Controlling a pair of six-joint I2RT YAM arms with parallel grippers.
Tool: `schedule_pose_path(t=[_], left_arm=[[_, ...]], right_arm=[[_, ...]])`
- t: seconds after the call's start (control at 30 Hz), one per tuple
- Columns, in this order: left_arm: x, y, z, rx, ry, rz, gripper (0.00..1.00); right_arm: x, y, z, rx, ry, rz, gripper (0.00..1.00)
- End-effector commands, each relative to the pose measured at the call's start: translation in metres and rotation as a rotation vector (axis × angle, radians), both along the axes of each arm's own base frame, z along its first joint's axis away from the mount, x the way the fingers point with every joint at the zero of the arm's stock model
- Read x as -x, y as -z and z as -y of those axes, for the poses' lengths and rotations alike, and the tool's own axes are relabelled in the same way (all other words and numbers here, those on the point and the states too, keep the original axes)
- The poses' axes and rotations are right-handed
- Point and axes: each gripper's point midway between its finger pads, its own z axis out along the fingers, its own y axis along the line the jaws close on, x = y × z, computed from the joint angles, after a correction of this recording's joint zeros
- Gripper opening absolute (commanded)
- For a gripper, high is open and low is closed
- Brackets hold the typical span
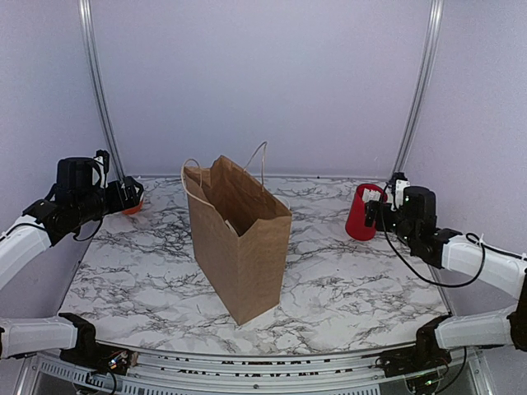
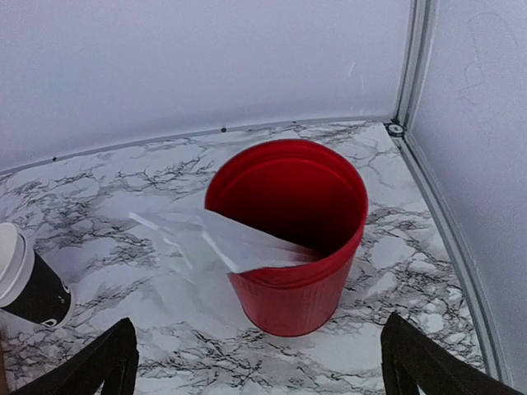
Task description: Pack the takeout coffee
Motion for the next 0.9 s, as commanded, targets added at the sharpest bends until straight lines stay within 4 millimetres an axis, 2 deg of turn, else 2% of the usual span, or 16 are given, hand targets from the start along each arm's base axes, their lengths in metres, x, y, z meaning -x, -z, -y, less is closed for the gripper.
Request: schedule_pose_path(t=[0.0, 0.07, 0.17, 0.37, 0.57, 0.67, 0.87], left_arm=[[-0.002, -0.005, 0.002, 0.016, 0.011, 0.022, 0.99], [-0.001, -0.007, 0.003, 0.02, 0.015, 0.028, 0.99], [0.0, -0.009, 0.005, 0.029, 0.023, 0.033, 0.99], [0.001, -0.01, 0.005, 0.034, 0.027, 0.038, 0.99], [0.0, -0.008, 0.005, 0.036, 0.022, 0.034, 0.99], [0.0, -0.006, 0.003, 0.031, 0.015, 0.032, 0.99], [-0.002, 0.001, 0.001, 0.024, -0.005, 0.022, 0.99]], right_arm=[[-0.003, -0.01, 0.029, -0.005, 0.074, 0.095, 1.0], [-0.002, -0.004, 0.05, 0.005, 0.126, 0.118, 1.0], [0.004, 0.001, 0.069, 0.03, 0.164, 0.185, 1.0], [0.013, 0.007, 0.09, 0.108, 0.235, 0.266, 1.0], [0.016, 0.028, 0.109, 0.12, 0.283, 0.309, 1.0], [0.017, 0.035, 0.111, 0.124, 0.282, 0.339, 1.0], [-0.005, 0.042, 0.096, 0.142, 0.192, 0.301, 1.0]])
